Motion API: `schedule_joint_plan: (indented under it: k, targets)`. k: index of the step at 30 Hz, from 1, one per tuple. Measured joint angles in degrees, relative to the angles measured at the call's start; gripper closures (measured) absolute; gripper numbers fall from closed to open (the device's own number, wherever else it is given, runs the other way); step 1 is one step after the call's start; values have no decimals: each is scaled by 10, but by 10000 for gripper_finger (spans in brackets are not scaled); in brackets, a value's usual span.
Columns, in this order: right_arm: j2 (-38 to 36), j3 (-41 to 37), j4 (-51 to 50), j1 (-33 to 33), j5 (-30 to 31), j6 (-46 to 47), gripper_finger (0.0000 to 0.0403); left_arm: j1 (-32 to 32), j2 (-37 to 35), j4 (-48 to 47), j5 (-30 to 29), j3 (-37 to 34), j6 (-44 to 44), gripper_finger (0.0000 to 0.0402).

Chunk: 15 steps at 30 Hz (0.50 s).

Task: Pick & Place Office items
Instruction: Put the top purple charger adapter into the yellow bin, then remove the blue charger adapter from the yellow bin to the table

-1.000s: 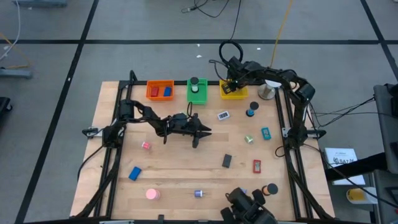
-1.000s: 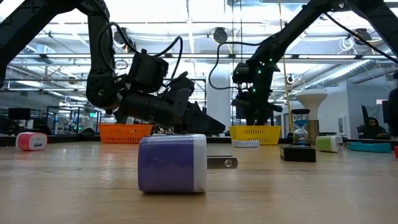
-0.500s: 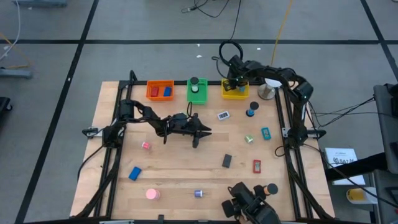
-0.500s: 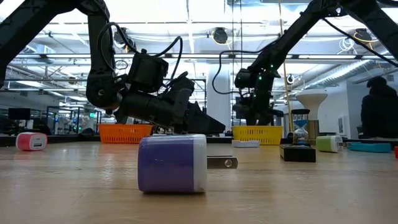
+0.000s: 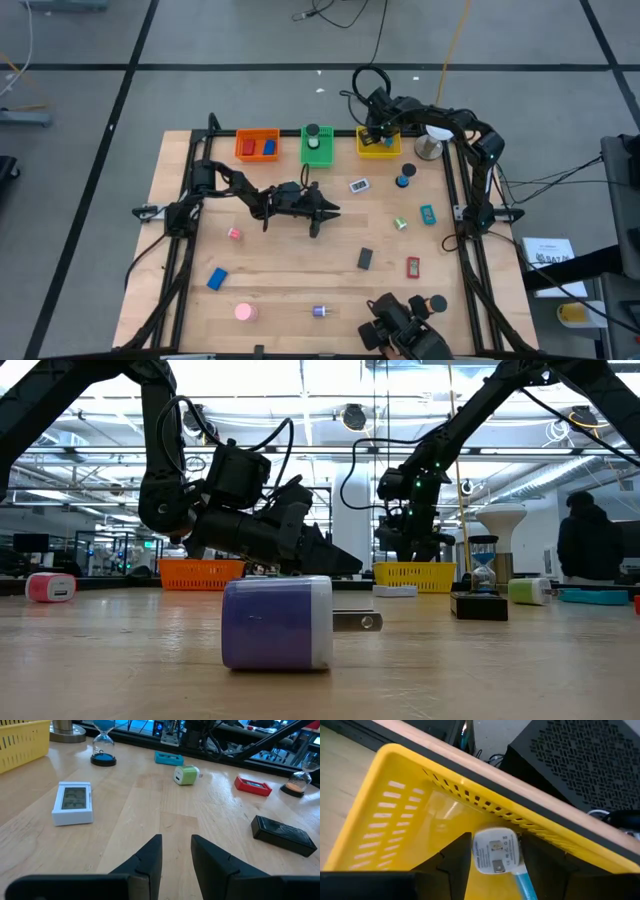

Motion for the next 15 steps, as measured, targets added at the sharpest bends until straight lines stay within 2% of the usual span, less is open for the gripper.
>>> schedule_joint_plan:
  k: [8, 15]
  targets:
    - [-38, 0, -34, 0, 1, -61, 186, 0, 0, 0, 0, 0, 1, 298]
    - [-51, 0, -95, -1, 0, -156, 195, 0, 0, 0, 0, 0, 1, 298]
